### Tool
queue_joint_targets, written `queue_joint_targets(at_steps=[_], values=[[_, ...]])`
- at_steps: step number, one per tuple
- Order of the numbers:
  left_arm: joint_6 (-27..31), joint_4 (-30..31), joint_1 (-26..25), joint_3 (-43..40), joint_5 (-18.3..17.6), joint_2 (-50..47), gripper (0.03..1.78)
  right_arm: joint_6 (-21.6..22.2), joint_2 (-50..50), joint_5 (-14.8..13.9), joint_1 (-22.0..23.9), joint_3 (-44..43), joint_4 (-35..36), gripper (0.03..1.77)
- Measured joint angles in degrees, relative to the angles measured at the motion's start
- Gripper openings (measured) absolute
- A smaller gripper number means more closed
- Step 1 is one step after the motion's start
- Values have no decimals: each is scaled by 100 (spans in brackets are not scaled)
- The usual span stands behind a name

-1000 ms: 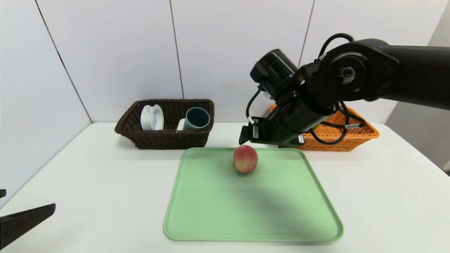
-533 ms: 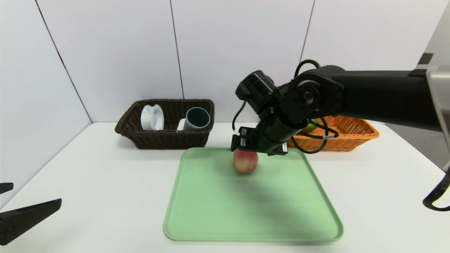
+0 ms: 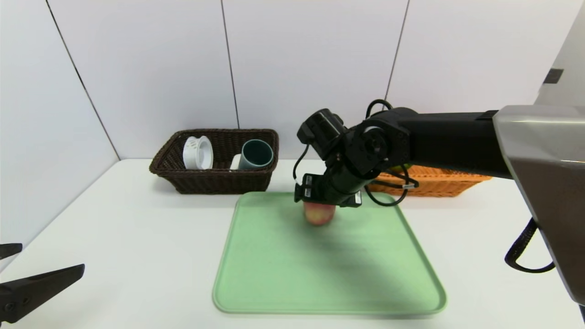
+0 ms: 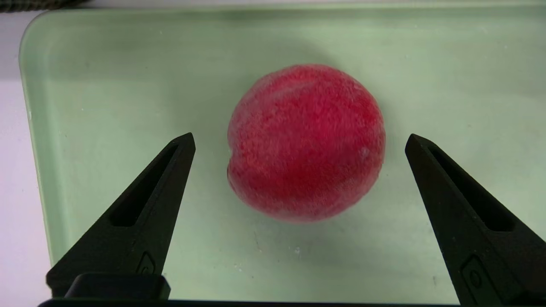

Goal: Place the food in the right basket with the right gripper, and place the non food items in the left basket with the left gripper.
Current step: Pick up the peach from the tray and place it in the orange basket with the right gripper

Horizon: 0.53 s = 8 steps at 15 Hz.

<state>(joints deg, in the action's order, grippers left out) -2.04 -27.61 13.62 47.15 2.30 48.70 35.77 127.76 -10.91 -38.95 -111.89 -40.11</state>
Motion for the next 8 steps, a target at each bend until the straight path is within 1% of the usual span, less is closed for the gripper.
queue_joint_targets(at_steps=[4, 8], values=[[-7, 0, 0, -38, 1, 0, 169, -7, 155, -6, 20, 1, 207, 170], [-9, -9, 0, -40, 6, -17, 169, -13, 249, -17, 22, 1, 244, 170]])
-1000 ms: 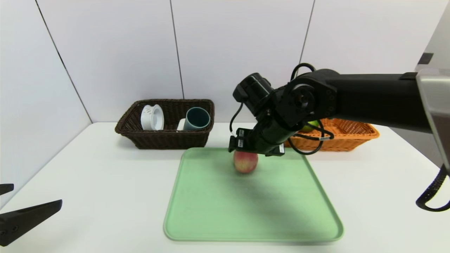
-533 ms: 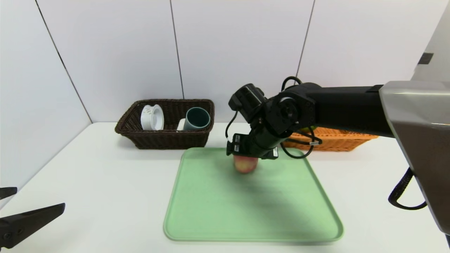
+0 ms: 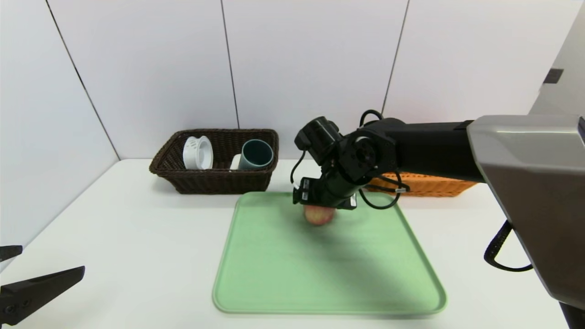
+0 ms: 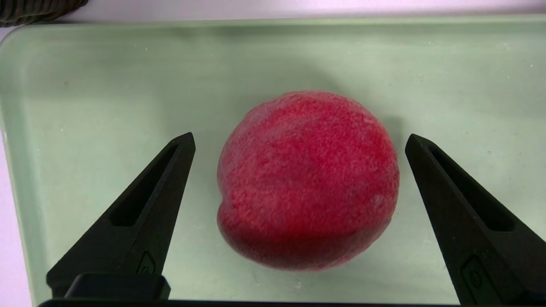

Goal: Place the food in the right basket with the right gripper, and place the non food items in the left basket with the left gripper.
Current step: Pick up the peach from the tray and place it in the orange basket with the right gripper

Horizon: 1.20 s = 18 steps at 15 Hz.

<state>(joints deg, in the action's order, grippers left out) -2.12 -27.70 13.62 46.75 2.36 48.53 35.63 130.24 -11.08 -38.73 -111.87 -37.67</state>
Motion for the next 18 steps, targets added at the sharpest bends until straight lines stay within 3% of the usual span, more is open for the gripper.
queue_joint_targets(at_steps=[7, 10, 11, 18], values=[[-5, -30, 0, 0, -5, -44, 169, -2, 29, 6, 0, 0, -9, 171], [-7, -35, 0, -9, 5, -71, 169, -2, 27, 4, -16, 0, -4, 122], [-5, -38, 0, -10, 5, -82, 169, 0, 24, 12, -16, 0, -6, 115], [-9, -48, 0, -41, 20, -173, 169, 69, -158, 34, -57, 0, -78, 111]])
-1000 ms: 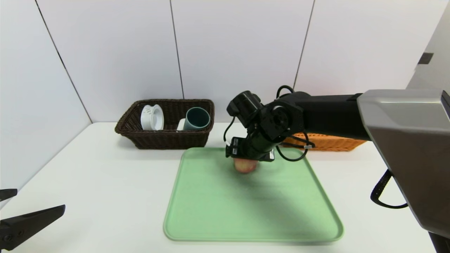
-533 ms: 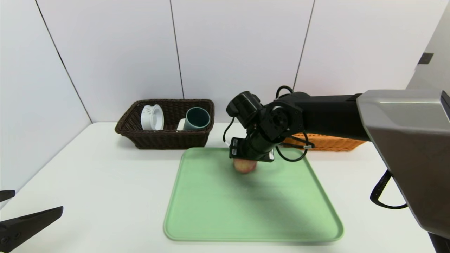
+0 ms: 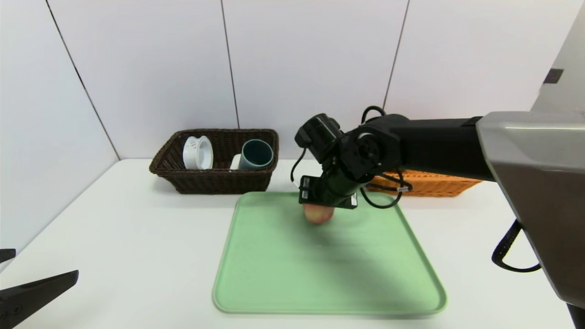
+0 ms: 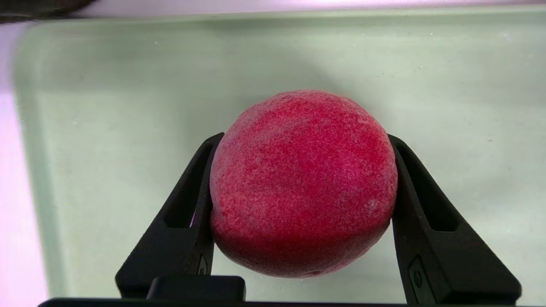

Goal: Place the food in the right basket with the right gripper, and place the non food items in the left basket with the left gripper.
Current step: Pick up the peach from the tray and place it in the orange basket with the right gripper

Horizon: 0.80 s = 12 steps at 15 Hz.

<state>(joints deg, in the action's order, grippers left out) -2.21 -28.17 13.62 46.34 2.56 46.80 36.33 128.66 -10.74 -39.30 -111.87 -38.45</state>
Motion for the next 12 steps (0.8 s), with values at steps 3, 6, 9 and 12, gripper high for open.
queue_joint_targets(at_steps=[3, 6, 9, 12], values=[[-2, -77, 0, -9, 5, -66, 169, -20, -512, 11, -60, 0, 66, 111], [-5, -79, 0, -43, 5, -118, 169, -124, -1192, -6, 111, 2, 610, 111], [0, -66, 0, -28, 5, -129, 169, -282, -1593, -12, 841, 5, 1337, 110], [4, -66, 0, -22, 5, -135, 169, -304, -1719, 13, 1779, 40, 1398, 110]])
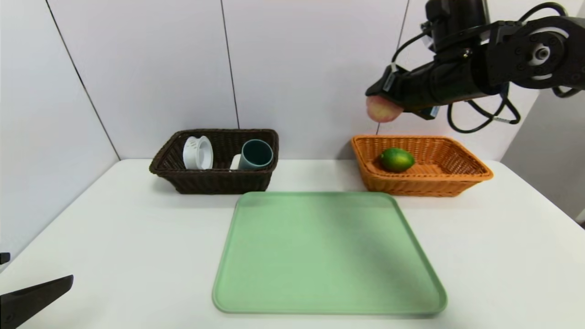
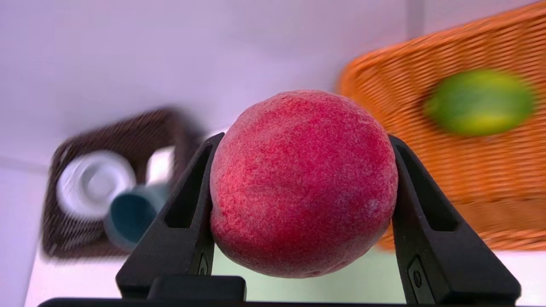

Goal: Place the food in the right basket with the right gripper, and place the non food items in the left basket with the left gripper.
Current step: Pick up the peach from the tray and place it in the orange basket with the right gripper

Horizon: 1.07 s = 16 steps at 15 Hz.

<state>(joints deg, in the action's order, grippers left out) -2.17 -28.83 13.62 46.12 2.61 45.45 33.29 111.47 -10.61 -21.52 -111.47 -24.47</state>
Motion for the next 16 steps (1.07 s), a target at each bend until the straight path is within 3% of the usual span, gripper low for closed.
queue_joint_targets(at_steps=[3, 9, 12, 16], values=[[0, 20, 0, -12, -13, 4, 169, -69, 5, 127, 785, 238, 0, 110], [-15, 41, 0, -65, -29, 20, 169, -383, 443, 101, 1797, 828, 11, 110], [-30, 41, 0, -61, -18, 13, 169, -780, 733, 99, 2136, 845, 71, 110], [-35, 37, 0, -80, -20, -22, 169, -839, 1135, 149, 2270, 670, 105, 110]])
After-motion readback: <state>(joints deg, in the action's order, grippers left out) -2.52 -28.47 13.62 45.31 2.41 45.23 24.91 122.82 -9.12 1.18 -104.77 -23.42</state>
